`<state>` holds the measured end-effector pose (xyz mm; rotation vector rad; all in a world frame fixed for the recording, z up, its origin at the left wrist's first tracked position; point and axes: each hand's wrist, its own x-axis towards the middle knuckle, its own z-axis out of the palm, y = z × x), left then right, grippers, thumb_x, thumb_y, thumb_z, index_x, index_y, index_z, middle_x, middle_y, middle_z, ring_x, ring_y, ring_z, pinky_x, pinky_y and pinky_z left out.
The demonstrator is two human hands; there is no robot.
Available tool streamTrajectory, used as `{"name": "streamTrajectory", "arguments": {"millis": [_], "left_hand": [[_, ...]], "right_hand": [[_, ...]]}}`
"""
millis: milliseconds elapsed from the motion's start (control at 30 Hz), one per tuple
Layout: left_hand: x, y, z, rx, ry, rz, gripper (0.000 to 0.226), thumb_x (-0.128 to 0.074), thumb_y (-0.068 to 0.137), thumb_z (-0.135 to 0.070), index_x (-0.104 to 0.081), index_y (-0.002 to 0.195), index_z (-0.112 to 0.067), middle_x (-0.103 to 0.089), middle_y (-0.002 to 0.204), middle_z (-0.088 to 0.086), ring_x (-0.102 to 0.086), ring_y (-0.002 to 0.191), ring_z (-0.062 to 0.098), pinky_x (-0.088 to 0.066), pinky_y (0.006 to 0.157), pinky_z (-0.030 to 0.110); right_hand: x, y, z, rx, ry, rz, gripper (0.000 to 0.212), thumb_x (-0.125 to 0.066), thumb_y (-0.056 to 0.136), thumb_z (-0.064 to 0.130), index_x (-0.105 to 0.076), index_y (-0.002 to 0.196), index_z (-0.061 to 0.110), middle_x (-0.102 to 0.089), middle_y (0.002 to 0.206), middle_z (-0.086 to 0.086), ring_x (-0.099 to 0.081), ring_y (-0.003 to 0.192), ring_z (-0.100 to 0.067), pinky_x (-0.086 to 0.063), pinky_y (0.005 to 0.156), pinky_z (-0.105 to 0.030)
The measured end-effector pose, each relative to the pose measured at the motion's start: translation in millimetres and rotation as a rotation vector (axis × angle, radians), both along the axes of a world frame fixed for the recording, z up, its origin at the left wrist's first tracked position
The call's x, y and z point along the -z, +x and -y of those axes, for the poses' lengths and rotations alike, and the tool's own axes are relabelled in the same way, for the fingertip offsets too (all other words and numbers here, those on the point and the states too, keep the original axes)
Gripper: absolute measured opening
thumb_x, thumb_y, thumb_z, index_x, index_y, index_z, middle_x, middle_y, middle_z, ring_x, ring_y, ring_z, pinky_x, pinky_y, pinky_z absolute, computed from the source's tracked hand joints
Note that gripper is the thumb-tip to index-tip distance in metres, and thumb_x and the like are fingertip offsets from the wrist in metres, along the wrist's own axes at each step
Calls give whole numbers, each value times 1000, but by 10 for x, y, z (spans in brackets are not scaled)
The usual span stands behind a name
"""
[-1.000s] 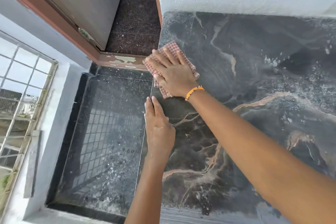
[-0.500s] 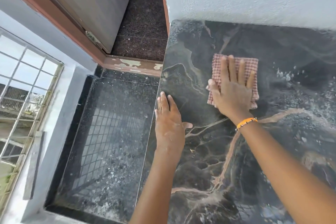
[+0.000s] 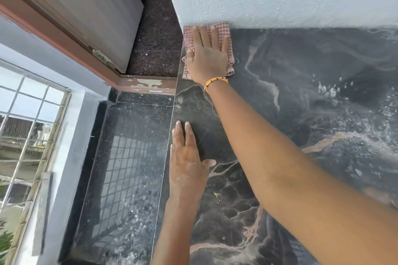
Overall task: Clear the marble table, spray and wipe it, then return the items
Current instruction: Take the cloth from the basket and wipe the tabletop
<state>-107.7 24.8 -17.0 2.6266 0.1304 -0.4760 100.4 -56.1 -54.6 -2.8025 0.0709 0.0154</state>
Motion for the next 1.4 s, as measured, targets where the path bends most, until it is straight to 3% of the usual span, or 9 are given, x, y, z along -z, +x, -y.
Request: {"name": "streamTrajectory", "arguments": {"millis": [100,400,633,767,900,1033,1133,1233,1400], "left_hand": [[-24,-14,150,98,-64,45,100,-69,80,-22,4,147,-13,12,157,1,13,145,18,2,119,31],[47,-63,594,257,4,-43,116,-65,68,-55,11,146,-15,26,152,3,20,143,22,10,114,37],[96,-75,543,269,46,7,115,-61,69,-60,13,146,-17,24,153,3,18,144,21,5,116,37],[62,-109,516,217,-68,70,104,-65,74,-50,-1,148,-14,7,157,4,8,145,21,3,116,33],[68,-215,272,123,-123,173,72,-54,90,-13,-11,147,-9,-6,157,5,0,146,22,-6,118,38],[117,-392,-41,-7,-112,162,65,-46,87,5,-18,145,-5,-14,156,10,-8,145,25,-13,118,40],[134,-595,-129,-26,-115,128,66,-55,87,-3,-21,144,-3,-16,155,13,-11,145,29,-16,117,45],[109,-777,-71,59,-129,134,73,-55,88,-34,-20,145,-6,-14,155,10,-5,145,24,-12,118,43],[171,-859,210,358,-10,163,87,-34,79,-64,-25,141,-3,-33,148,18,-21,138,26,-28,109,40]], "right_hand": [[23,-122,436,109,-6,14,60,-35,93,33,-16,149,23,-13,159,1,-7,146,-25,-1,116,-52],[44,-621,2089,438,-71,38,59,-36,91,31,-23,147,20,-21,157,-1,-14,145,-27,-8,115,-53],[36,-1254,2353,641,-65,-19,59,-34,94,30,-16,149,20,-12,159,0,-9,146,-27,-3,116,-53],[26,-1463,1808,485,-89,-43,60,-35,95,32,-12,150,23,-8,160,0,-6,146,-28,-3,116,-53],[23,-1365,977,228,-45,-35,61,-32,95,34,-9,150,26,-4,160,3,-2,147,-24,1,117,-50],[1,-1343,173,-108,-15,-51,61,-34,95,36,-10,150,25,-6,160,2,0,147,-24,10,115,-47],[-14,-1588,2,-327,-37,-67,60,-35,96,38,-10,150,27,-7,159,5,-1,147,-21,9,116,-47],[16,-1860,305,-396,-72,-51,58,-31,96,40,-10,149,30,-9,159,7,-4,147,-19,1,119,-47],[14,-2039,1273,-84,-126,-68,59,-16,91,45,-12,148,34,-13,157,12,-10,146,-15,-4,119,-44]]}}
